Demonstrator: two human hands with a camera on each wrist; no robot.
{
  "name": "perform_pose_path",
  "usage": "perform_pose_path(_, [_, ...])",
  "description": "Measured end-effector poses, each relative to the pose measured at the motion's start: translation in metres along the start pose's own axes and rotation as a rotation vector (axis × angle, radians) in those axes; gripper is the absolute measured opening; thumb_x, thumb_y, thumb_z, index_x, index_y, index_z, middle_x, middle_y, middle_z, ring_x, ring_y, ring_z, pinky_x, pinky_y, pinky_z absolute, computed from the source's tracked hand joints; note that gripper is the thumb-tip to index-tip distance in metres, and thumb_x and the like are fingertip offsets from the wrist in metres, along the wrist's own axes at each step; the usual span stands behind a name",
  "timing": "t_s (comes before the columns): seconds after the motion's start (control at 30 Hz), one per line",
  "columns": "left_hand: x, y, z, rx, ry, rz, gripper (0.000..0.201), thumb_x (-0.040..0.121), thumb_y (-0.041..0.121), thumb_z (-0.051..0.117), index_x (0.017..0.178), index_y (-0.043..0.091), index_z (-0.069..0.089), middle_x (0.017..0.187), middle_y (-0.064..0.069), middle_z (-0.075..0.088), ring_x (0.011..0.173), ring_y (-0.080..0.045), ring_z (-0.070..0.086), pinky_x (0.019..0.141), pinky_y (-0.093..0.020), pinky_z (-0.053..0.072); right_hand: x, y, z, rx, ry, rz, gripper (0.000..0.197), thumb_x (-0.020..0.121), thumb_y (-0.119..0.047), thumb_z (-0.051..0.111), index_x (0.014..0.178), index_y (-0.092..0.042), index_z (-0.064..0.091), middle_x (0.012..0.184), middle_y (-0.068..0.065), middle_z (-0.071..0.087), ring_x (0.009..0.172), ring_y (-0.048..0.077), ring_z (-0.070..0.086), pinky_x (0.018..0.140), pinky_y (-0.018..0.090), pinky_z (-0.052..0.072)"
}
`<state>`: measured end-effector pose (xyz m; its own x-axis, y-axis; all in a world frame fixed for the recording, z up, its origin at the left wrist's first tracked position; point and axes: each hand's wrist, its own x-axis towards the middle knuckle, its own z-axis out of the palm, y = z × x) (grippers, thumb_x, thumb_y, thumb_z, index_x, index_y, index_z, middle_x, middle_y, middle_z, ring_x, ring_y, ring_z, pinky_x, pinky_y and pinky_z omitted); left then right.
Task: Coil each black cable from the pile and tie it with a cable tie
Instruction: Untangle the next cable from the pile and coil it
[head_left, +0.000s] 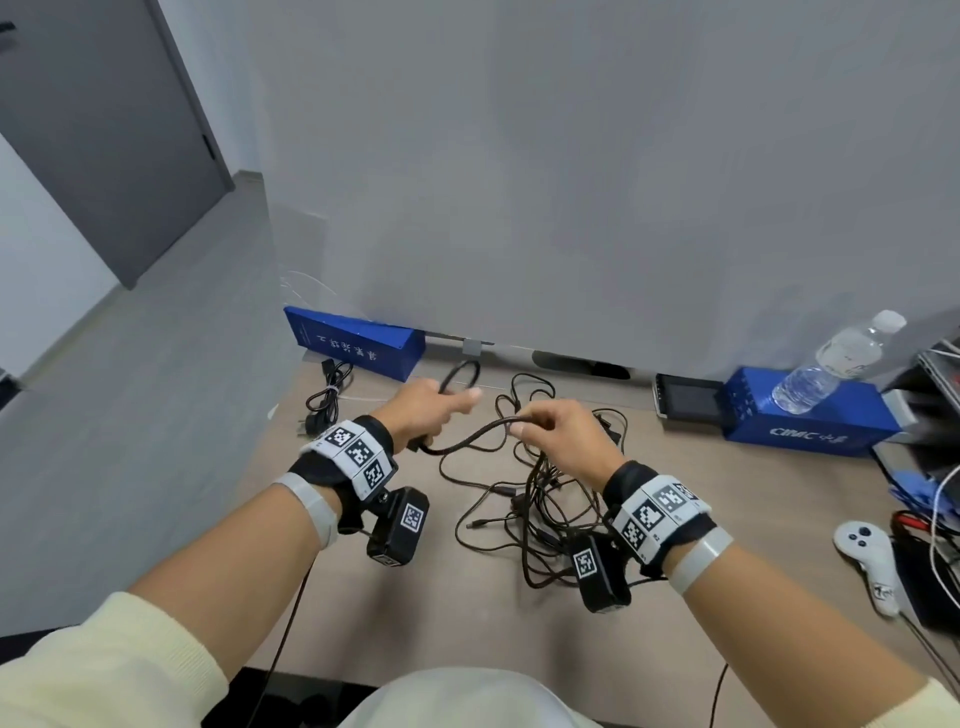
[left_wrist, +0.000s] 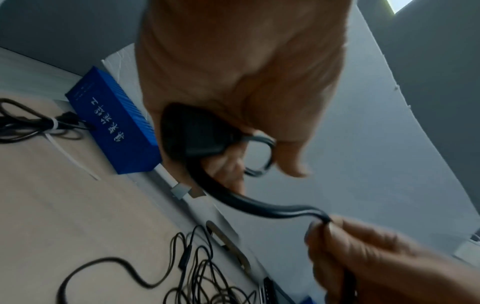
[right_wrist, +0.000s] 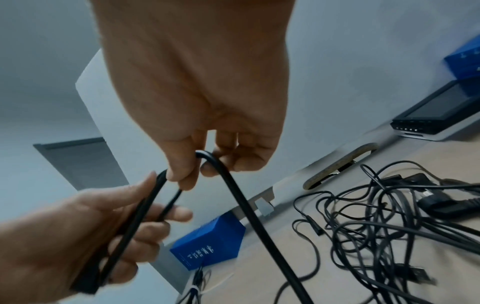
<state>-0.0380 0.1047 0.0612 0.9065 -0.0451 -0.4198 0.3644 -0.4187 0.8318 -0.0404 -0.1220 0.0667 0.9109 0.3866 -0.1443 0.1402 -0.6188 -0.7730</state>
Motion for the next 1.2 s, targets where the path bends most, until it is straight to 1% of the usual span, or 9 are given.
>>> perform_pose_path(0.13, [-0.010,0.005,0.015,0.047,-0.254,-0.015,0.066,0.067,0.076,0.072,0.092,0.014,0.070,0.063,0.008,0.049,0.054,-0.007,0.044,0.054,-0.023,0.038,0.010,0.002,-0.004,0.085,0.109,0.040,0.018,0.082,-0.031,0.081,0.078,-0.020,0.068,0.072,0.001,0.065,0.064,0.009,0.053,0.063,0.031,0.046])
perform_pose_path(0.27, [-0.013,0.014,0.028,0.148,-0.389,0.011,0.029,0.088,0.042,0.073,0.088,0.013,0.068,0.067,0.002,0.061,0.056,-0.011,0.052,0.060,-0.027,0.044,0.015,0.000,-0.003,0.109,0.171,0.032,0.025,0.082,-0.031,0.081,0.075,-0.017,0.062,0.066,-0.004,0.055,0.059,0.010,0.047,0.058,0.029,0.042])
perform_pose_path(0.47, [-0.017,0.027,0.019,-0.046,-0.416,-0.018,0.034,0.105,0.035,0.047,0.088,0.011,0.064,0.053,0.004,0.045,0.045,-0.009,0.037,0.043,-0.018,0.034,0.007,0.003,-0.008,0.412,0.087,0.048,0.014,0.100,-0.020,0.060,0.092,-0.010,0.056,0.063,0.000,0.065,0.064,0.020,0.065,0.064,0.032,0.051])
perform_pose_path(0.63, [-0.014,0.027,0.020,-0.251,-0.304,0.059,0.034,0.105,0.038,0.046,0.086,0.014,0.061,0.056,0.003,0.043,0.048,-0.010,0.038,0.046,-0.019,0.034,-0.002,0.009,-0.005,0.365,-0.064,0.067,0.027,0.108,-0.024,0.039,0.096,-0.006,0.055,0.083,0.013,0.071,0.079,0.026,0.068,0.077,0.036,0.051])
perform_pose_path(0.83, [-0.010,0.032,0.043,-0.278,-0.016,0.112,0.020,0.093,0.027,0.069,0.101,0.009,0.068,0.060,0.006,0.053,0.051,-0.007,0.046,0.050,-0.020,0.040,-0.002,0.001,0.012,0.290,-0.195,0.161,0.026,0.107,-0.018,0.038,0.096,-0.008,0.059,0.072,0.010,0.062,0.062,0.023,0.062,0.064,0.032,0.053])
perform_pose_path(0.93, [-0.006,0.039,0.053,-0.404,-0.028,0.004,0.021,0.085,0.016,0.077,0.104,0.009,0.071,0.080,0.000,0.069,0.069,-0.011,0.062,0.061,-0.027,0.052,-0.004,-0.011,0.017,0.218,-0.270,0.147,0.026,0.107,-0.017,0.041,0.086,-0.014,0.056,0.069,0.006,0.059,0.054,0.016,0.059,0.059,0.027,0.051])
perform_pose_path(1.03, [-0.004,0.046,0.056,-0.442,-0.068,-0.047,0.010,0.091,0.020,0.071,0.098,0.013,0.070,0.079,0.001,0.063,0.072,-0.012,0.058,0.061,-0.027,0.050,-0.007,-0.014,0.016,0.141,-0.279,0.108,0.019,0.105,-0.020,0.047,0.088,-0.016,0.054,0.071,0.003,0.059,0.056,0.012,0.058,0.056,0.022,0.050])
perform_pose_path(1.13, [-0.004,0.052,0.053,-0.574,-0.041,-0.004,0.014,0.100,0.022,0.058,0.094,0.012,0.065,0.084,-0.003,0.069,0.086,-0.018,0.066,0.079,-0.036,0.053,-0.011,0.001,0.015,0.088,-0.297,0.081,0.008,0.102,-0.019,0.052,0.097,-0.015,0.058,0.073,0.001,0.061,0.062,0.014,0.061,0.062,0.029,0.053])
perform_pose_path(1.2, [-0.002,0.056,0.046,-0.785,0.015,-0.004,0.015,0.103,0.020,0.053,0.090,0.014,0.059,0.069,-0.001,0.066,0.072,-0.018,0.067,0.078,-0.038,0.054,-0.018,0.017,0.013,0.026,-0.323,0.084,0.008,0.099,-0.022,0.057,0.097,-0.016,0.063,0.071,0.001,0.064,0.063,0.014,0.065,0.069,0.033,0.054])
